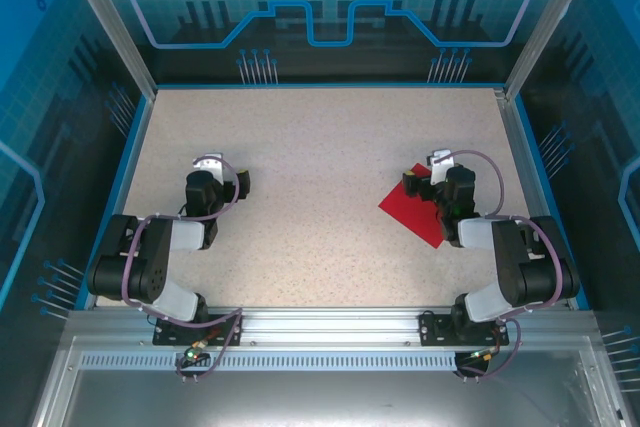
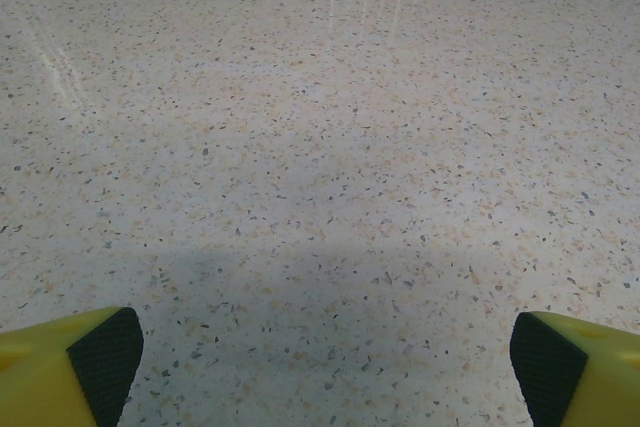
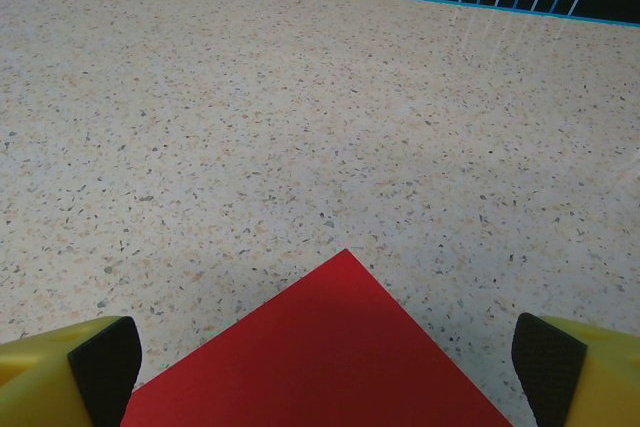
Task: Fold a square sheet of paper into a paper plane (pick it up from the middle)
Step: Move the square sheet of paper to the center of the table.
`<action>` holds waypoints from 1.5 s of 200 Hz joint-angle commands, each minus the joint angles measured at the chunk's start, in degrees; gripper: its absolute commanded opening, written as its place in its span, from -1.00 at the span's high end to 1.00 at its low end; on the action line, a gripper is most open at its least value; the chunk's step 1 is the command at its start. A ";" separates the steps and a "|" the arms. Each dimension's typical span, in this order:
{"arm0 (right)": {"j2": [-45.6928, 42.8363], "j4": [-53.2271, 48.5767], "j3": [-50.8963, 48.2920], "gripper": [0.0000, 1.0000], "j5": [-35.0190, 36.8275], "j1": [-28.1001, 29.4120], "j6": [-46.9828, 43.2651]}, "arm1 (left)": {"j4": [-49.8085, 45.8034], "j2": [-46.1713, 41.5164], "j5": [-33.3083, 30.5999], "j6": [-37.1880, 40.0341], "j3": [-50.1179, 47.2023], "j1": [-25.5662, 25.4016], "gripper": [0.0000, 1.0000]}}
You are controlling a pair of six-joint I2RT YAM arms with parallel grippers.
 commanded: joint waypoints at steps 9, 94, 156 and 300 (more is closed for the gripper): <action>0.38 0.10 1.00 -0.99 -0.76 -0.87 -0.65 | 0.41 -0.14 1.33 -0.56 1.25 0.08 -0.97; 0.38 0.06 1.07 -0.99 -0.80 -0.94 -0.59 | 0.39 -0.14 1.33 -0.58 1.28 0.09 -0.97; 0.38 -0.03 1.07 -0.99 -0.93 -0.99 -0.61 | 0.40 -0.14 1.33 -0.56 1.31 0.07 -0.97; -5.75 1.08 -1.95 -0.99 -3.01 0.40 -3.29 | -13.32 -14.54 5.51 -1.39 -0.13 -0.44 -0.97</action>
